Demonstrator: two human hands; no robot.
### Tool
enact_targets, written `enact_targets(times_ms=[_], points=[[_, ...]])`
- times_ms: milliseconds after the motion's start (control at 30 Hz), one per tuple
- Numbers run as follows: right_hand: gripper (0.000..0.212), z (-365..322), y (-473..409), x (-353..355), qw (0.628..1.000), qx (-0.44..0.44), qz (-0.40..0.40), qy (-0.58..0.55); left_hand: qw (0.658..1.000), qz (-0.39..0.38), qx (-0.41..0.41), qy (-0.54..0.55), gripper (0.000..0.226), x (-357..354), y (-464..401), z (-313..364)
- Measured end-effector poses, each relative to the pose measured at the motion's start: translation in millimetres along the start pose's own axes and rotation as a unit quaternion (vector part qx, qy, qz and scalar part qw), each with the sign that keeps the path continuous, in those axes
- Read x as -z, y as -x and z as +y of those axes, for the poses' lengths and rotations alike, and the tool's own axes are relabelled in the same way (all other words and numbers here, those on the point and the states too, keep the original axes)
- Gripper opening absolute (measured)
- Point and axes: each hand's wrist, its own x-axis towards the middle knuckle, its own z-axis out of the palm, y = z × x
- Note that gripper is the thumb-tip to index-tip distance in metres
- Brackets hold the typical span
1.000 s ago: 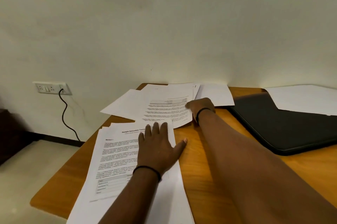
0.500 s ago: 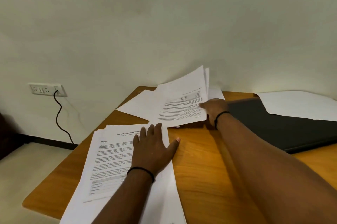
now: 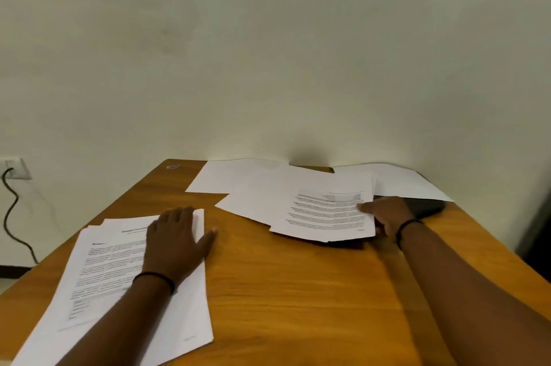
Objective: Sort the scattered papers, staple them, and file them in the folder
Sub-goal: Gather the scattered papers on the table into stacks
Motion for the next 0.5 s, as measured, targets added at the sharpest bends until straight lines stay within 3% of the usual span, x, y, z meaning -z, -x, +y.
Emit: enact_targets(times_ms=[167, 233, 400, 500], points=[[0.005, 33, 17, -9, 0.999, 0.031, 0.011, -0.041, 0.992, 0.121, -0.043, 0.002, 0.027, 12, 6, 22], [0.005, 45, 20, -12, 0.996, 0.061, 0.02, -0.062, 0.995, 0.081, -0.009, 0.064, 0.021, 15, 11, 49], [0.007, 58, 22, -17, 0.988, 0.137, 0.068, -0.02, 0.981, -0.075, 0.094, 0.154, 0.044, -7, 22, 125], [0.005, 63, 20, -11, 0.984, 0.135, 0.06, -0.095, 0.939, -0.104, 0.183, 0.274, 0.04, -14, 13, 159]])
